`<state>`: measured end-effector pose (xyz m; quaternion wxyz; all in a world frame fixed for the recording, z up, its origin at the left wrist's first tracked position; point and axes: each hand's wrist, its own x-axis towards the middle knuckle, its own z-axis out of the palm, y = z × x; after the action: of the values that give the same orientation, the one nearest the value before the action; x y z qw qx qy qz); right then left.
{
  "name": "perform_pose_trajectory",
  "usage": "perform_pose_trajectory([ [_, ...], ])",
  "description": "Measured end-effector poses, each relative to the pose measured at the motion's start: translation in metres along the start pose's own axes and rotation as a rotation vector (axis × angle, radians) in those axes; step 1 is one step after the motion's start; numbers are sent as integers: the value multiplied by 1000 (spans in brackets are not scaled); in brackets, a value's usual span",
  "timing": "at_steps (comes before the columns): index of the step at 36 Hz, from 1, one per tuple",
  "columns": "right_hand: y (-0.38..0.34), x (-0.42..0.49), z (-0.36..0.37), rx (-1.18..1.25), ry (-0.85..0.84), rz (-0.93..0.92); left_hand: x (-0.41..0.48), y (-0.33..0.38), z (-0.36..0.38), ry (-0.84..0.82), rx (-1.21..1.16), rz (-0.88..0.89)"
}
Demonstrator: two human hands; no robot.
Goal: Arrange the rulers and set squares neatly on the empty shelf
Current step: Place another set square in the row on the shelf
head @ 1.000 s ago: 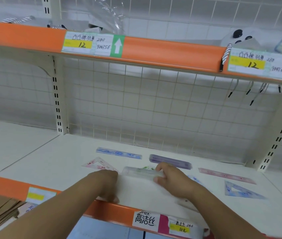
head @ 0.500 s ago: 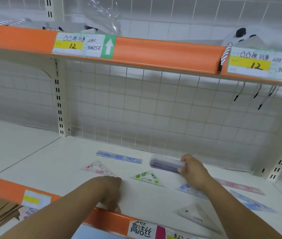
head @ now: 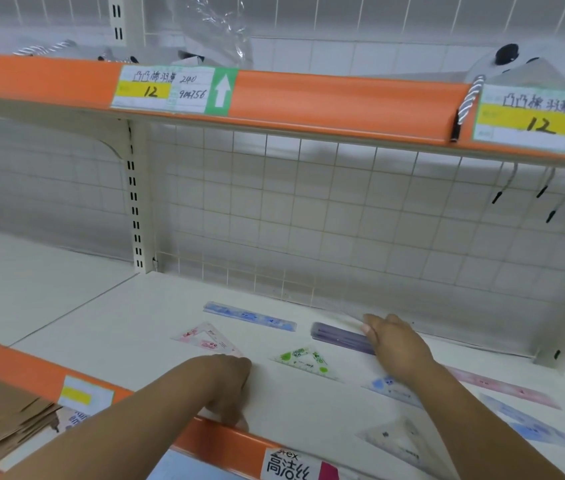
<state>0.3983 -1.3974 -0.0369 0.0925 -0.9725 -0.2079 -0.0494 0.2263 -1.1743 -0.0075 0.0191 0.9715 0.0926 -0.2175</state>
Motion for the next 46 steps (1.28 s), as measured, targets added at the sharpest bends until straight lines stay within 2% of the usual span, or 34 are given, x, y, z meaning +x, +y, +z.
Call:
perform_pose_trajectory([
  [8,8,4,9,-105,-12,-13,1,0,0,22,9,3],
  [28,5,19,19,-54,-148,-29,-1,0,-1,13,-25,-18],
  [46,2,13,15,-89,-113,-15,-1,1,1,13,-16,-23],
])
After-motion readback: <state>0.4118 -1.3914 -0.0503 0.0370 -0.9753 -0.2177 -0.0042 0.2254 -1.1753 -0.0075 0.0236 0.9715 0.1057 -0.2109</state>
